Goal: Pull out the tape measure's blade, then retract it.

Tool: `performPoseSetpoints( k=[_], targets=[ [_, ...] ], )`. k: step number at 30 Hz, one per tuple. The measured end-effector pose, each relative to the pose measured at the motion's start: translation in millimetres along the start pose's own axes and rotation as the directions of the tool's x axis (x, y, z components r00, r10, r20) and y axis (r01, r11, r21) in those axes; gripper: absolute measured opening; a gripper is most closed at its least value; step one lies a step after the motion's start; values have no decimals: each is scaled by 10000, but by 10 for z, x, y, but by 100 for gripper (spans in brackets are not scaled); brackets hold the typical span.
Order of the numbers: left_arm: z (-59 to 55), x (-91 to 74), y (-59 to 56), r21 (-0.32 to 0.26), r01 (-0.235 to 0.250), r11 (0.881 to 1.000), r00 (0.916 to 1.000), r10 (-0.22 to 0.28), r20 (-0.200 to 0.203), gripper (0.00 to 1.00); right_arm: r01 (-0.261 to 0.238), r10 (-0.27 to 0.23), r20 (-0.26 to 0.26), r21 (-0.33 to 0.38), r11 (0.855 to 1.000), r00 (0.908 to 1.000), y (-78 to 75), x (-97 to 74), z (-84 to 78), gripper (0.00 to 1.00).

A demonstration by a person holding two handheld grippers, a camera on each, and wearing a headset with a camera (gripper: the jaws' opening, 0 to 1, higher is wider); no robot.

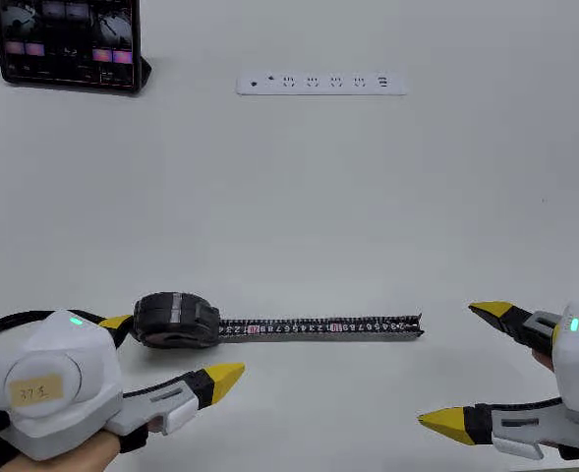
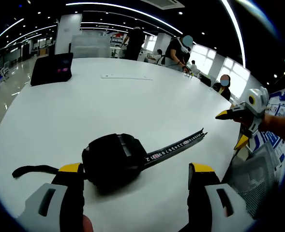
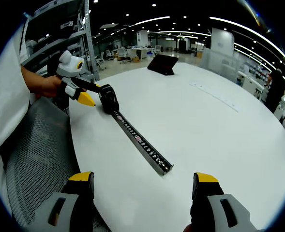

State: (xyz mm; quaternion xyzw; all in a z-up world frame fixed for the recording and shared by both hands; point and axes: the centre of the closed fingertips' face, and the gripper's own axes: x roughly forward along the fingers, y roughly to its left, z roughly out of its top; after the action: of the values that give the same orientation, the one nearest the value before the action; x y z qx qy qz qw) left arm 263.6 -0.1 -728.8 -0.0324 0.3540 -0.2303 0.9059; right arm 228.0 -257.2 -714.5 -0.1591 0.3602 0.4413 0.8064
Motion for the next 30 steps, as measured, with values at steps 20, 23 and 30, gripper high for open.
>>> performPoseSetpoints(
  k=[20,23,30],
  targets=[
    [28,127,157,-941,-1824,9787,9804,1882,575,73,-167,156,-331,-325,9993,9993,-225,80,-51,62],
    [26,118,202,-977,-2036,9742,9759,2100,600,69,-179,167,-359,-355,9992,9992,-249,95,-52,61],
    [29,130,262,-1367,-2172,9665,9718,2273,634,63,-272,255,-436,-389,9989,9987,-250,131,-85,56]
  ],
)
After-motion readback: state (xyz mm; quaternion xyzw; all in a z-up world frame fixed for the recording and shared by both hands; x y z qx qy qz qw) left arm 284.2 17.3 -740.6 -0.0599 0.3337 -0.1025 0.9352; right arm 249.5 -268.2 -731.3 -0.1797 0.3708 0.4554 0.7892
